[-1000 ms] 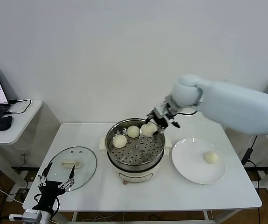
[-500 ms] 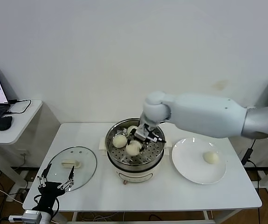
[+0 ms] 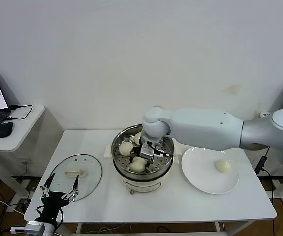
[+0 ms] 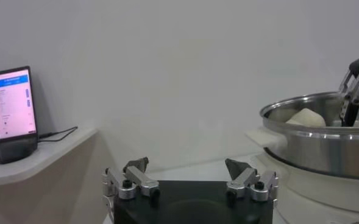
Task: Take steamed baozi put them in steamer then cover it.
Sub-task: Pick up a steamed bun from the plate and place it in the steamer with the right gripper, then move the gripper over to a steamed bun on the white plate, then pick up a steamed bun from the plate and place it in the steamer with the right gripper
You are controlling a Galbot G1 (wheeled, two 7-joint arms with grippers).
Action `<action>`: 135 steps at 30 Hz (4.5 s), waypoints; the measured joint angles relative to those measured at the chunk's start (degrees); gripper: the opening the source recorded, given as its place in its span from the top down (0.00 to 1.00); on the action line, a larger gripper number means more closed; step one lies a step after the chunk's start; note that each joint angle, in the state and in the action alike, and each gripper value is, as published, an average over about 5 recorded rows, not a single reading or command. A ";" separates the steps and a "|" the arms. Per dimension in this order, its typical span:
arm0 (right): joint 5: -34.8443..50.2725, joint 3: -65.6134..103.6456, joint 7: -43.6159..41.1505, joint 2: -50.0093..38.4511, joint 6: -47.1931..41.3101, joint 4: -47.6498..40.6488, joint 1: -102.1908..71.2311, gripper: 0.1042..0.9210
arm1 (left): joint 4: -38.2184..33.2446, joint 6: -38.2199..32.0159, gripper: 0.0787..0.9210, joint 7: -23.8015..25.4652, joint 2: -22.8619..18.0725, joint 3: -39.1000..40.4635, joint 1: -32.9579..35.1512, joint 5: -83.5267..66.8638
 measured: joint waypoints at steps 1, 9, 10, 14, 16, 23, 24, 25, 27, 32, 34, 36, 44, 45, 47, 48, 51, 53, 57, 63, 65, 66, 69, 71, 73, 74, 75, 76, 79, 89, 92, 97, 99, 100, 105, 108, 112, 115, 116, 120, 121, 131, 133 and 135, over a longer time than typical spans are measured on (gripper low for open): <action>-0.15 0.03 0.00 -0.03 0.24 0.07 0.14 0.21 | 0.00 0.00 0.12 0.00 0.03 -0.03 -0.01 -0.02; 1.38 1.20 -1.15 -2.09 -0.19 1.75 3.39 0.12 | -0.04 0.00 0.12 -0.01 0.48 -0.06 -0.38 -0.23; 2.00 1.42 -1.49 -2.68 -0.77 2.13 3.99 0.12 | -0.04 0.00 0.12 -0.01 0.54 -0.07 -0.42 -0.29; 4.38 2.10 -3.20 -5.92 -4.51 3.59 6.40 0.12 | -0.09 0.00 0.12 0.00 0.83 -0.13 -0.47 -0.53; 5.56 2.23 -3.98 -8.10 -7.24 4.21 7.38 0.12 | -0.14 0.00 0.12 0.00 1.01 -0.15 -0.48 -0.61; 8.92 3.34 -5.20 -17.98 -18.40 5.55 8.11 0.12 | -0.24 0.04 0.12 0.06 1.72 0.24 -0.71 -0.65; 9.16 3.71 -5.26 -19.63 -19.87 5.62 7.82 0.12 | -0.22 0.05 0.12 0.06 1.82 0.31 -0.76 -0.63; 9.33 4.14 -5.31 -21.30 -21.25 5.65 7.41 0.12 | -0.19 0.07 0.12 0.07 1.93 0.37 -0.80 -0.61; 9.44 5.13 -5.43 -24.59 -23.64 5.59 6.27 0.12 | -0.07 0.08 0.12 0.07 2.10 0.47 -0.85 -0.58; 8.48 8.54 -5.81 -31.99 -27.63 4.85 1.76 0.12 | 0.14 0.08 0.12 0.07 2.32 0.57 -0.71 -0.41; 7.64 10.52 -5.94 -34.36 -28.63 4.33 -0.79 0.12 | 0.10 0.08 0.12 0.07 2.32 0.58 -0.60 -0.33; 6.62 12.93 -6.05 -36.22 -29.36 3.69 -3.74 0.12 | -0.05 0.08 0.12 0.07 2.22 0.59 -0.47 -0.22; 1.41 24.18 -6.28 -39.86 -30.15 -0.41 -17.42 0.12 | -0.90 0.12 0.12 0.06 1.69 0.60 0.28 0.30; 0.68 25.56 -6.28 -39.99 -30.07 -1.15 -18.99 0.12 | -0.97 0.13 0.12 0.06 1.63 0.59 0.37 0.35; -0.75 28.15 -6.26 -40.08 -29.83 -2.68 -21.89 0.12 | -1.11 0.13 0.12 0.05 1.52 0.54 0.54 0.41; -1.46 29.39 -6.23 -40.02 -29.66 -3.50 -23.23 0.12 | -1.16 0.13 0.12 0.05 1.46 0.50 0.62 0.44; -3.53 32.76 -5.97 -39.47 -29.09 -6.00 -26.74 0.12 | -1.24 0.14 0.12 0.04 1.31 0.36 0.83 0.53; -4.83 34.72 -5.71 -38.81 -28.67 -7.73 -28.66 0.12 | -1.29 0.14 0.12 0.03 1.19 0.29 0.96 0.59; -7.08 37.95 -5.23 -36.86 -27.85 -11.40 -31.70 0.12 | -1.40 0.14 0.12 0.02 0.91 0.21 1.14 0.70; -9.40 41.19 -4.55 -33.31 -26.98 -16.38 -34.62 0.12 | -1.38 0.14 0.12 0.01 0.78 -0.07 1.23 0.73; -9.96 41.94 -4.34 -32.05 -26.85 -17.83 -35.30 0.12 | -1.30 0.14 0.12 0.01 0.78 -0.14 1.22 0.72; -10.23 42.25 -4.24 -31.44 -26.80 -18.51 -35.57 0.12 | -1.25 0.14 0.12 0.01 0.78 -0.16 1.21 0.72; -10.99 42.91 -4.07 -29.75 -26.74 -20.25 -36.17 0.12 | -1.10 0.14 0.12 0.01 0.76 -0.17 1.14 0.71; -11.50 43.22 -4.03 -28.81 -26.78 -21.20 -36.47 0.13 | -0.99 0.14 0.12 0.01 0.75 -0.17 1.07 0.69; -11.98 43.52 -3.98 -28.06 -26.84 -22.02 -36.76 0.14 | -0.85 0.13 0.12 0.01 0.76 -0.17 1.00 0.66; -12.23 43.67 -3.93 -27.73 -26.88 -22.41 -36.90 0.15 | -0.76 0.13 0.12 0.01 0.77 -0.17 0.97 0.64; -12.46 43.82 -3.89 -27.45 -26.92 -22.75 -37.05 0.16 | -0.66 0.13 0.12 0.01 0.79 -0.17 0.93 0.62; -12.68 43.96 -3.84 -27.19 -26.98 -23.06 -37.20 0.18 | -0.57 0.12 0.12 0.01 0.81 -0.17 0.89 0.61; -13.21 44.28 -3.74 -26.60 -27.19 -23.83 -37.65 0.22 | -0.38 0.11 0.12 0.01 0.86 -0.16 0.82 0.55; -13.64 44.92 -3.59 -25.21 -27.36 -24.79 -38.10 0.35 | -0.35 0.09 0.12 0.01 0.96 -0.06 0.65 0.51; -13.36 44.70 -3.72 -25.31 -27.52 -24.57 -37.75 0.37 | -0.35 0.09 0.12 0.01 0.93 -0.02 0.60 0.52; -12.19 43.38 -4.11 -26.41 -28.29 -23.06 -36.28 0.40 | -0.36 0.09 0.12 0.01 0.92 0.02 0.41 0.52; -11.34 42.45 -4.26 -27.15 -28.83 -21.99 -35.38 0.41 | -0.36 0.09 0.12 0.00 0.94 0.04 0.32 0.51; -10.79 41.87 -4.33 -27.58 -29.14 -21.35 -34.85 0.42 | -0.36 0.09 0.12 0.00 0.96 0.05 0.28 0.51; -7.32 38.44 -4.39 -30.15 -30.95 -17.57 -31.00 0.42 | -0.53 0.12 0.12 -0.02 1.15 0.08 0.04 0.44; -4.61 35.79 -4.22 -31.75 -32.21 -14.93 -27.55 0.42 | -0.69 0.18 0.12 -0.02 1.31 0.16 -0.11 0.37; 0.24 31.03 -3.64 -33.10 -34.34 -11.01 -21.34 0.42 | -0.86 0.25 0.12 -0.02 1.53 0.25 -0.28 0.29; 4.70 26.41 -2.96 -33.40 -36.27 -7.82 -15.48 0.41 | -0.96 0.29 0.12 -0.01 1.74 0.27 -0.39 0.18; 6.28 24.74 -2.71 -33.37 -36.95 -6.74 -13.35 0.41 | -0.97 0.29 0.12 -0.01 1.79 0.28 -0.45 0.12; 12.72 18.33 -1.46 -32.43 -39.87 -2.76 -5.07 0.41 | -0.99 0.31 0.12 -0.01 1.77 0.48 -0.76 -0.01; 14.40 16.85 -1.06 -31.97 -40.65 -1.86 -3.16 0.41 | -1.03 0.31 0.12 -0.01 1.75 0.53 -0.79 -0.01; 31.39 5.92 4.99 -24.50 -49.37 4.53 8.70 0.40 | -1.79 0.37 0.12 -0.03 2.03 0.18 -0.71 0.02; 34.22 4.93 6.52 -22.86 -51.19 5.05 9.36 0.40 | -1.96 0.38 0.12 -0.03 1.82 0.24 -0.71 0.06; 36.57 4.18 8.09 -21.26 -52.80 5.39 9.61 0.40 | -2.06 0.40 0.12 -0.03 1.66 0.25 -0.74 0.07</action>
